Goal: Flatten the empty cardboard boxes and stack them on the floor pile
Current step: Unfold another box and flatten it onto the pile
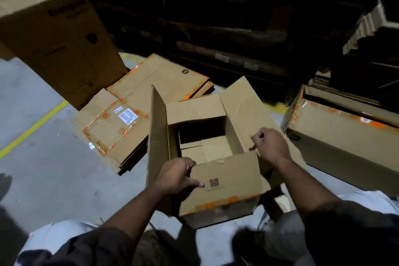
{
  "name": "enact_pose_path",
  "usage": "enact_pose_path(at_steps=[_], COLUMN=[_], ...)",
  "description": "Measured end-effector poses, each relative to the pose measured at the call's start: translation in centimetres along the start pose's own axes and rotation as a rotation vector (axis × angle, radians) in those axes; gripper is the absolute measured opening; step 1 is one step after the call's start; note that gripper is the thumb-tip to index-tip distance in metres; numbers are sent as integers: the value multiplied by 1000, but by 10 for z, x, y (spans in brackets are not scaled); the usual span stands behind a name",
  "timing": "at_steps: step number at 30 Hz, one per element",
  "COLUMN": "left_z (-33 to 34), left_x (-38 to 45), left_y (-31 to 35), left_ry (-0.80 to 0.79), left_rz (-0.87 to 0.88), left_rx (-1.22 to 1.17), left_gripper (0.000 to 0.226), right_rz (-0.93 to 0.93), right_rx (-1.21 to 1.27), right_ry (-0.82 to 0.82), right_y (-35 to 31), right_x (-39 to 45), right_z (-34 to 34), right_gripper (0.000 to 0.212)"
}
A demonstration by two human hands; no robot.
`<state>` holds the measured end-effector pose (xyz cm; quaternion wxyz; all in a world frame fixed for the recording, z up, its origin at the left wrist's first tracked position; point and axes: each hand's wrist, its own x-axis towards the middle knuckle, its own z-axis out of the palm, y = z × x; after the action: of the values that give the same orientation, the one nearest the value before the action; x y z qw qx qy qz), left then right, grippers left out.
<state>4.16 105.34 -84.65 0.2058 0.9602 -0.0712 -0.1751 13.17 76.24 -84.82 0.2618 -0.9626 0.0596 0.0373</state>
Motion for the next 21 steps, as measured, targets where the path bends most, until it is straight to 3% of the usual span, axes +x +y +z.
enact_pose_path(at_steps=[3,5,7,9,12,16,18,21], left_z=[-32,-48,-59,-69,-93,-129,-139,-148], left_x=[-4,-3,0,0,-2,-12,-16,-21], left_y=[8,10,5,5,15,26,17,3], left_ry=[215,359,522,675,897,1034,1043,1015], left_rz=[3,-35,-84,-154,-116,-44,-62,-85], left_rx=[-141,-260,-332,-421,-707,-1001,-1082,-1305], left_gripper=[44,52,63,60,36,46,52,44], right_rz=[-133,-180,-182,-88,244,790,833,638], right_rx=[-128,-180,-108,72,359,881,1108,1307], right_ry=[331,517,613,600,404,29,-234,-399], right_y=[-6,-14,-20,-26,-14,6,11,7], right_x=[-1,-6,-12,-17,-9,-8,-12,-18], right_z=[-17,-28,-33,-39,-27,1,6,-7], right_gripper=[13,19,31,39,45,63,59,46])
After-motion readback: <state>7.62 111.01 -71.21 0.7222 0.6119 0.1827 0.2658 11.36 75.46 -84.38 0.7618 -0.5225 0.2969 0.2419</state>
